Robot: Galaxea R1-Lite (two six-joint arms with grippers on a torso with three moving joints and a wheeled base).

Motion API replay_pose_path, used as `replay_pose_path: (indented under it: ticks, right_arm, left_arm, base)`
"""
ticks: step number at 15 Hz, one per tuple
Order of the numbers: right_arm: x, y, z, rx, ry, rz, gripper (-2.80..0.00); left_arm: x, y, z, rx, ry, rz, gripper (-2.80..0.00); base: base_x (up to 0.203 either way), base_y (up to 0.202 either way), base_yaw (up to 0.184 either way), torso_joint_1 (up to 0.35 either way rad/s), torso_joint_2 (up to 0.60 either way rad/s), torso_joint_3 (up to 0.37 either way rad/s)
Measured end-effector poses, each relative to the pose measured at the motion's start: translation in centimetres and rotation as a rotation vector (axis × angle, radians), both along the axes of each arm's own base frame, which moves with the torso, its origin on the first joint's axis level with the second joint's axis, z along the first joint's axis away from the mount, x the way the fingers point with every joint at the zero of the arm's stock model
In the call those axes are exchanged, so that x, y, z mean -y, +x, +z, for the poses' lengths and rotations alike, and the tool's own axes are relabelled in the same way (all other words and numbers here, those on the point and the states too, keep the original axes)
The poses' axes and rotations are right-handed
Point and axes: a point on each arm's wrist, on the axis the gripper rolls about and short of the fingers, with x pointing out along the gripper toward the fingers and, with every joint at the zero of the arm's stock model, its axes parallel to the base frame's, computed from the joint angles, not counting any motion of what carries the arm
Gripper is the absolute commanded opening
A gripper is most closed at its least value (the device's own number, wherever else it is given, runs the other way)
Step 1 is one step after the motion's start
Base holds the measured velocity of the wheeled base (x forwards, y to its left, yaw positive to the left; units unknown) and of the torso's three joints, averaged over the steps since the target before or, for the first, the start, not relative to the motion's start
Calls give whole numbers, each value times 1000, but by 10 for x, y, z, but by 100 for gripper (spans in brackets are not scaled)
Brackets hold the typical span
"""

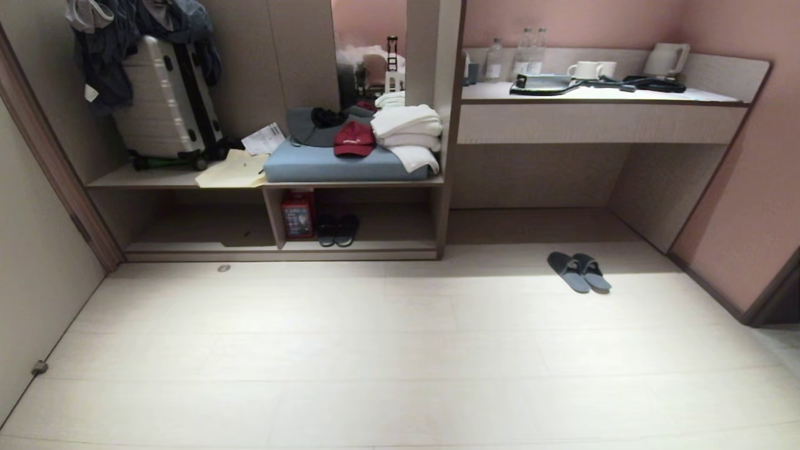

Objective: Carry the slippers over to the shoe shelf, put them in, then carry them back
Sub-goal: Pick up the slippers on the floor

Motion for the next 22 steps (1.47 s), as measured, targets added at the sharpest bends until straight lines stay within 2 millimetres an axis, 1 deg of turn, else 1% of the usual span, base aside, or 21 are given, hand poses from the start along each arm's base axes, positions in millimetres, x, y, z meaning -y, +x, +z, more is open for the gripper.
replay_pose_path:
  ticks: [22]
  right_arm:
    - [0,0,0,1,0,2,-280]
  left_arm:
    - [0,0,0,0,-1,0,-280]
  base:
    - [196,0,0,2,3,2]
